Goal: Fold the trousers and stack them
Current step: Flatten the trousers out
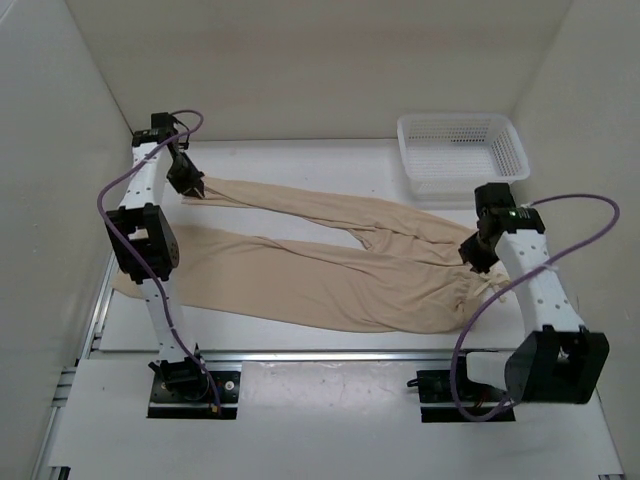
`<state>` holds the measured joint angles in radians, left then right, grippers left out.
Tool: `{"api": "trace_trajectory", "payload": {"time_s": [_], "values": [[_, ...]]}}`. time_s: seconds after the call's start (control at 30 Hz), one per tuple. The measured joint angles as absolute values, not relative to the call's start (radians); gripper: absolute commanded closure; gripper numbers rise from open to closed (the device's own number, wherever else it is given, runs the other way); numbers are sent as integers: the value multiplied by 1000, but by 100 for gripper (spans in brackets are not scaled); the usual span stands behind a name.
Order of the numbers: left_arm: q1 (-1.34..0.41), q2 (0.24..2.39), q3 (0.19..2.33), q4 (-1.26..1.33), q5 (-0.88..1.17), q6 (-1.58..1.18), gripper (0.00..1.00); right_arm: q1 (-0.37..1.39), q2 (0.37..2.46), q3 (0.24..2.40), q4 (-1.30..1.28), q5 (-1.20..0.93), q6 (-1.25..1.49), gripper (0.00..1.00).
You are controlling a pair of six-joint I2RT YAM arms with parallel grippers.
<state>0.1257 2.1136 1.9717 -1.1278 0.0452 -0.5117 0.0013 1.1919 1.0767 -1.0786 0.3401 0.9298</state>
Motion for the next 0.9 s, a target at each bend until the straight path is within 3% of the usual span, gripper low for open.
{"api": "trace_trajectory", "payload": {"time_s": [0.1,0.13,0.2,0.37,0.5,0.57,0.6,0.63,0.67,0.9], "values": [[125,2240,2150,-1141,52,-506,52,30,1312,1146,-1026,351,914,69],[125,2286,2196,-1149,54,-507,38,33,1345,1160,-1011,355,907,69],[125,2376,2263,-1158,58,-511,27,33,1404,1185,-992,361,893,68],[135,2519,2307,-1190,65,-529,21,13,1505,1229,-960,358,842,66],[154,2554,2372,-1207,92,-545,20,-42,1561,1258,-942,337,795,57],[162,2581,2409,-1198,98,-552,30,-68,1595,1283,-935,322,766,50],[167,2587,2419,-1204,107,-558,43,-80,1612,1295,-930,313,754,50],[171,2593,2428,-1199,112,-564,83,-91,1630,1309,-926,303,741,48],[175,2600,2434,-1193,121,-568,90,-100,1650,1328,-921,293,728,48],[189,2598,2405,-1158,162,-574,90,-163,1858,1525,-879,207,686,47]]}}
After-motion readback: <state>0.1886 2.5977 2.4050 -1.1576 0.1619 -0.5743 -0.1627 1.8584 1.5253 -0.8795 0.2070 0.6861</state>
